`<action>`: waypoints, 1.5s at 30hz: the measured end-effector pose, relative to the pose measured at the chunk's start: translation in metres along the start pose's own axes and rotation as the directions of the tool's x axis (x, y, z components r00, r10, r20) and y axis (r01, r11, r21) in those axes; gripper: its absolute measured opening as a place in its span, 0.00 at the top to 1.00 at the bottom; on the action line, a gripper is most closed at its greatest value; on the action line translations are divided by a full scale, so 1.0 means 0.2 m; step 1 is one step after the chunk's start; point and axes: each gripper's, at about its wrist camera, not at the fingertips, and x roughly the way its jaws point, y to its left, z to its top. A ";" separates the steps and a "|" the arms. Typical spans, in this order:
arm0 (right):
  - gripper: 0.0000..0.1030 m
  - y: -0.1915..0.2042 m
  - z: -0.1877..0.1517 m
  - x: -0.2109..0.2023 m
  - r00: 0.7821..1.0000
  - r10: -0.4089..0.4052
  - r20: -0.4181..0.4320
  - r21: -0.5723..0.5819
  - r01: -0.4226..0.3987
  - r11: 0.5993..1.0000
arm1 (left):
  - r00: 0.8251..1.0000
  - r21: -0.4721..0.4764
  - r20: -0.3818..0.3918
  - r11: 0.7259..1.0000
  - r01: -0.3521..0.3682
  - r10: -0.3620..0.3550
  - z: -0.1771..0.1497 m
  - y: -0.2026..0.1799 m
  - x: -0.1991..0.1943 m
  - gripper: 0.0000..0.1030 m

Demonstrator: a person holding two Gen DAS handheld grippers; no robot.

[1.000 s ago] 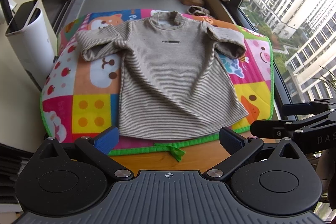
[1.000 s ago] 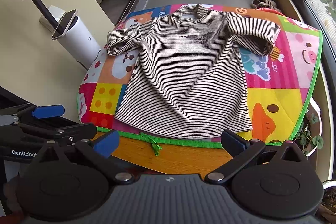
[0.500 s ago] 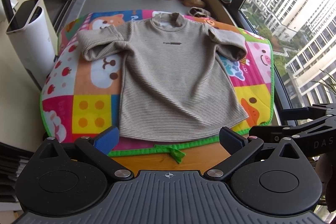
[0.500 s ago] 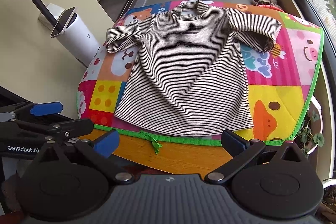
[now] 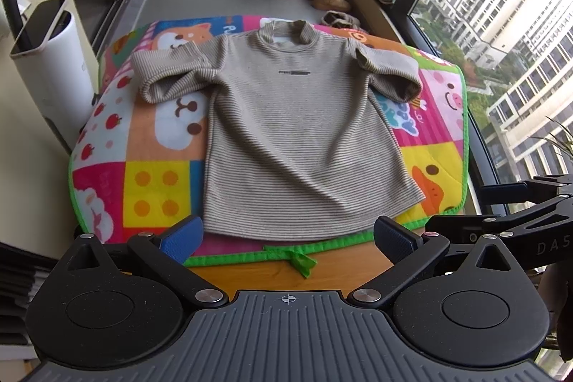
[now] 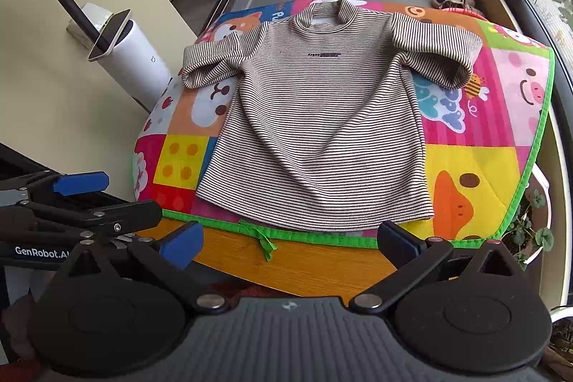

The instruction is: Fold clothes

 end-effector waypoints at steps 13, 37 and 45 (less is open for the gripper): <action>0.00 0.00 0.00 0.02 1.000 0.004 -0.007 0.006 -0.004 1.000 | 1.000 0.002 -0.002 1.000 0.001 -0.001 0.00 0.01 0.01 0.00; 0.00 0.06 0.00 0.18 0.959 -0.074 0.272 -0.257 0.147 0.955 | 0.991 0.071 0.112 0.995 0.067 -0.075 0.08 0.11 0.30 0.00; 0.00 -0.13 0.01 0.52 0.969 -0.047 0.242 -0.218 0.101 0.971 | 0.972 0.140 0.216 0.988 0.067 -0.097 0.07 0.12 0.53 0.00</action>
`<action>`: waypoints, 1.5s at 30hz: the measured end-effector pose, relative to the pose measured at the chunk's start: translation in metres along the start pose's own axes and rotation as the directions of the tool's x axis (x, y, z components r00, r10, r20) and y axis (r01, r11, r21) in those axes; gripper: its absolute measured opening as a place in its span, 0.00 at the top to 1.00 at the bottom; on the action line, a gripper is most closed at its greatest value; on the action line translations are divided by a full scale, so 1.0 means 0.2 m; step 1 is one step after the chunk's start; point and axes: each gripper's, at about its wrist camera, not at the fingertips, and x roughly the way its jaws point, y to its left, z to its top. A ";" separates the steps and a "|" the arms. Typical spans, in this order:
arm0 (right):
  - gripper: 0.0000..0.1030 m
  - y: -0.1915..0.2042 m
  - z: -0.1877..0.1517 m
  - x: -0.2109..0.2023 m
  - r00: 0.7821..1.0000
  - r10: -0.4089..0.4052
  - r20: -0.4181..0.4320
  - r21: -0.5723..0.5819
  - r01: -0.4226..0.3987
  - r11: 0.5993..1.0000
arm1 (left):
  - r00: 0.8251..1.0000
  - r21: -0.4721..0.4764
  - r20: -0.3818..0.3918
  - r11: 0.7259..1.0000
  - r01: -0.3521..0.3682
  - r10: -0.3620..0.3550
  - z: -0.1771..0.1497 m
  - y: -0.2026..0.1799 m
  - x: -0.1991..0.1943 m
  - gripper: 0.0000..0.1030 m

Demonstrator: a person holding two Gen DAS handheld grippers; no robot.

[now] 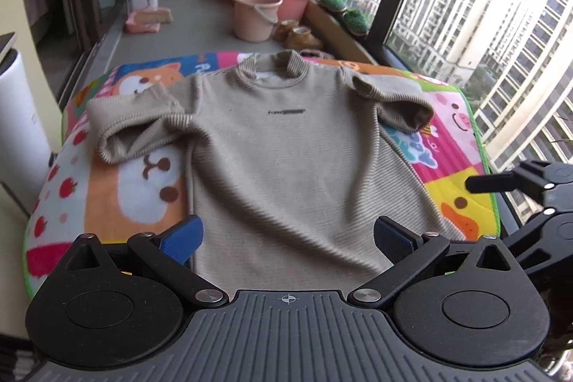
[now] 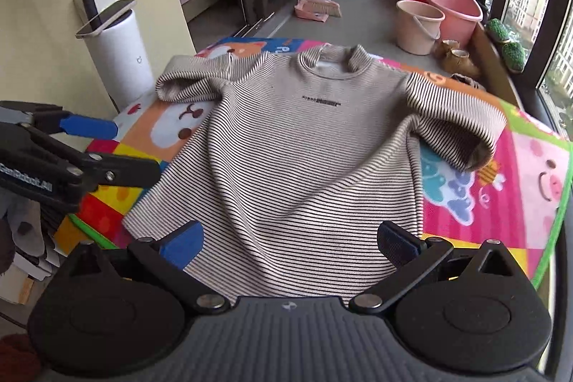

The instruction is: Fold clothes

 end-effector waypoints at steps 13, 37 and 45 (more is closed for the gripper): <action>0.00 -0.36 -0.36 0.31 0.968 0.155 0.196 0.366 -0.219 0.904 | 0.997 -0.088 0.022 0.993 0.073 -0.071 -0.09 0.03 0.57 0.00; 0.50 -0.29 0.22 0.34 0.852 -0.431 0.299 0.000 0.452 0.892 | 0.901 -0.195 0.104 0.879 0.434 -0.422 -0.07 0.14 0.77 0.00; 0.49 -0.23 0.35 0.80 0.807 -0.523 0.273 -0.231 0.583 0.779 | 0.866 -0.183 0.212 0.852 0.491 -0.454 -0.06 0.19 0.66 0.00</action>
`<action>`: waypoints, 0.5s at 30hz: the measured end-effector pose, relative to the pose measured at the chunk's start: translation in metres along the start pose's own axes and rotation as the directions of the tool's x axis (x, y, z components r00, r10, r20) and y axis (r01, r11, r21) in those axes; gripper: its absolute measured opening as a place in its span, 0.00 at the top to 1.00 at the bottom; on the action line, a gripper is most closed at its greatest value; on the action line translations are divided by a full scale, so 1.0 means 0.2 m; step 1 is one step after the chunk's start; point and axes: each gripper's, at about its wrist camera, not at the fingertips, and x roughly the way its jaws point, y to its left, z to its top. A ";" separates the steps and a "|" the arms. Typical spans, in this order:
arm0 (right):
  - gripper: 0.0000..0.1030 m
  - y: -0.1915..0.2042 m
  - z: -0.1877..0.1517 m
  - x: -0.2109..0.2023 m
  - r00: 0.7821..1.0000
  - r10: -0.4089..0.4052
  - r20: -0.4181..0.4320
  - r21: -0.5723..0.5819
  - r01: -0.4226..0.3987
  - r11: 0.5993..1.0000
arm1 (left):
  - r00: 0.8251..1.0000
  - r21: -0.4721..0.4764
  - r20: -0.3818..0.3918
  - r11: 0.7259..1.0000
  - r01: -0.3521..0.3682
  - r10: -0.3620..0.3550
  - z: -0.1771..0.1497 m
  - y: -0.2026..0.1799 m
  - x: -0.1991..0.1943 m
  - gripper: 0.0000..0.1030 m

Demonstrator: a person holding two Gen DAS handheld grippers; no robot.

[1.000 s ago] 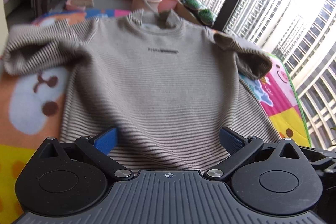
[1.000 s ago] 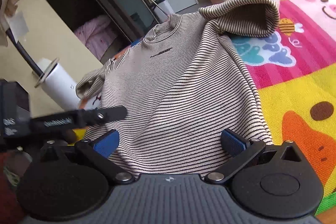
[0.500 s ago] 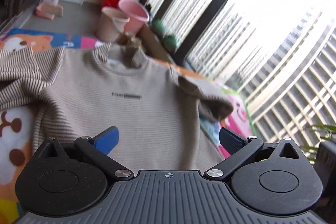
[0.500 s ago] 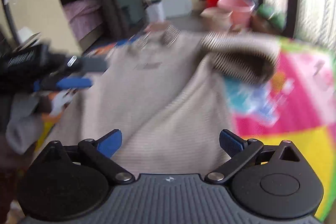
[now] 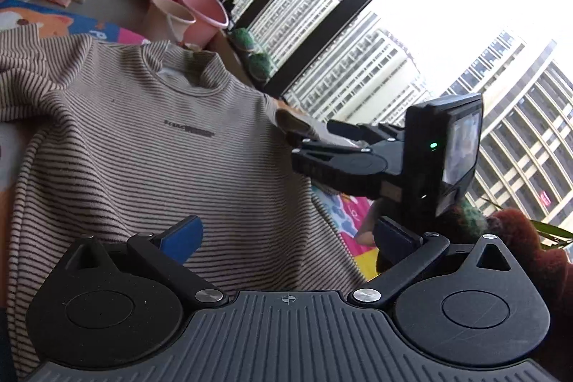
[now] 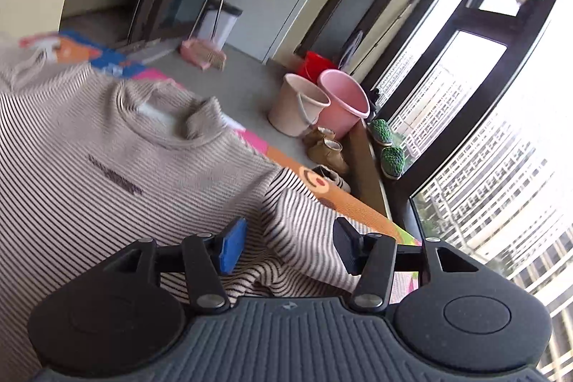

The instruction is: Fold clothes

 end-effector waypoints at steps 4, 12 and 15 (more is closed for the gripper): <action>0.86 0.00 -0.01 0.02 0.996 -0.080 0.028 -0.024 0.081 0.996 | 0.998 -0.026 0.042 0.999 0.042 -0.041 0.02 0.01 -0.06 0.00; 0.89 -0.25 0.16 -0.16 0.976 -0.179 0.124 0.097 0.168 0.981 | 0.990 -0.041 0.103 0.994 0.098 -0.094 0.04 0.00 -0.12 0.00; 0.89 -0.36 0.28 -0.27 0.966 -0.193 0.171 0.160 0.166 0.973 | 0.990 -0.049 0.103 0.994 0.097 -0.091 0.04 0.01 -0.12 0.00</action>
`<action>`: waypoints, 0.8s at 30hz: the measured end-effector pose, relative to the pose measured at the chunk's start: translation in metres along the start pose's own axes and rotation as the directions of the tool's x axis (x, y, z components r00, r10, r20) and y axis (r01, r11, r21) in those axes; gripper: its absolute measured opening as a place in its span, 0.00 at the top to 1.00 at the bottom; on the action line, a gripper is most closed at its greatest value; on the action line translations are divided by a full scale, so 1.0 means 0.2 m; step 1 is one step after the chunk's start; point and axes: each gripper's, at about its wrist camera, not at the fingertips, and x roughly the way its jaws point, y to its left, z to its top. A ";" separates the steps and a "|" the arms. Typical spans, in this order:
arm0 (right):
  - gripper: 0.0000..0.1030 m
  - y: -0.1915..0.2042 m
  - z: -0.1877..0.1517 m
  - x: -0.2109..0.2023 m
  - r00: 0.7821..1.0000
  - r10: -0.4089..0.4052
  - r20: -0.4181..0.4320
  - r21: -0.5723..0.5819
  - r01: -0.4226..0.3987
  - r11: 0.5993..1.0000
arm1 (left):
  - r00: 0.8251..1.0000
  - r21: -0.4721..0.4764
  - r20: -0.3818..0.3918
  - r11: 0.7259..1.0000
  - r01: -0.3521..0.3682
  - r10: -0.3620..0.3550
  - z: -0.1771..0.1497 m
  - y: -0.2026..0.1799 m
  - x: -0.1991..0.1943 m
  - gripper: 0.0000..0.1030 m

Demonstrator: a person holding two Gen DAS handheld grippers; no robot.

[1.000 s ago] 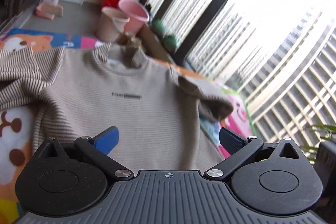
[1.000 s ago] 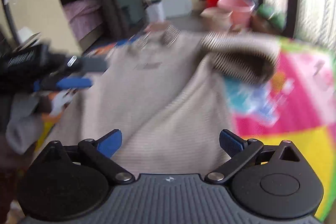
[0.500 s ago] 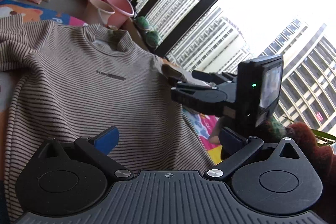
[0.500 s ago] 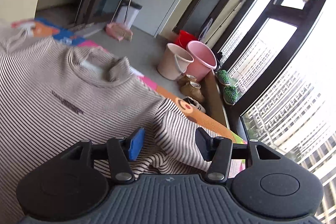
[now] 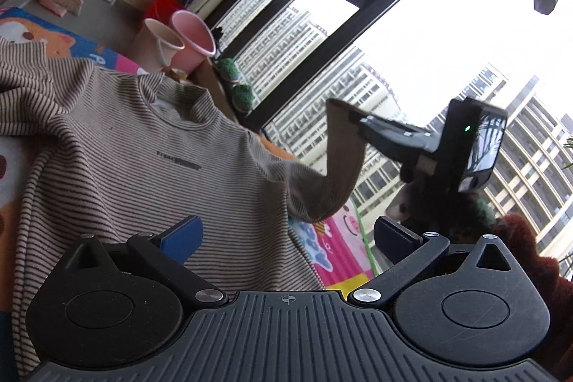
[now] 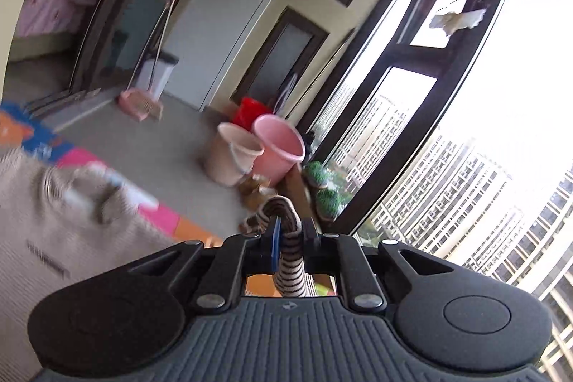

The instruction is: Fold clothes

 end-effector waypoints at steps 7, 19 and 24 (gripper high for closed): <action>0.89 -0.09 0.31 -0.13 0.990 0.064 0.126 0.108 -0.077 0.991 | 1.000 -0.014 -0.011 1.000 -0.004 0.004 0.01 0.02 0.01 0.00; 0.89 0.25 0.47 -0.17 0.931 0.333 0.152 0.048 -0.343 0.938 | 1.000 -0.038 -0.029 0.999 0.000 -0.001 0.01 0.04 0.00 0.00; 0.89 0.35 0.46 -0.17 0.906 0.405 0.124 0.052 -0.413 0.909 | 0.999 -0.056 -0.039 0.998 0.000 -0.002 0.01 0.05 0.00 0.00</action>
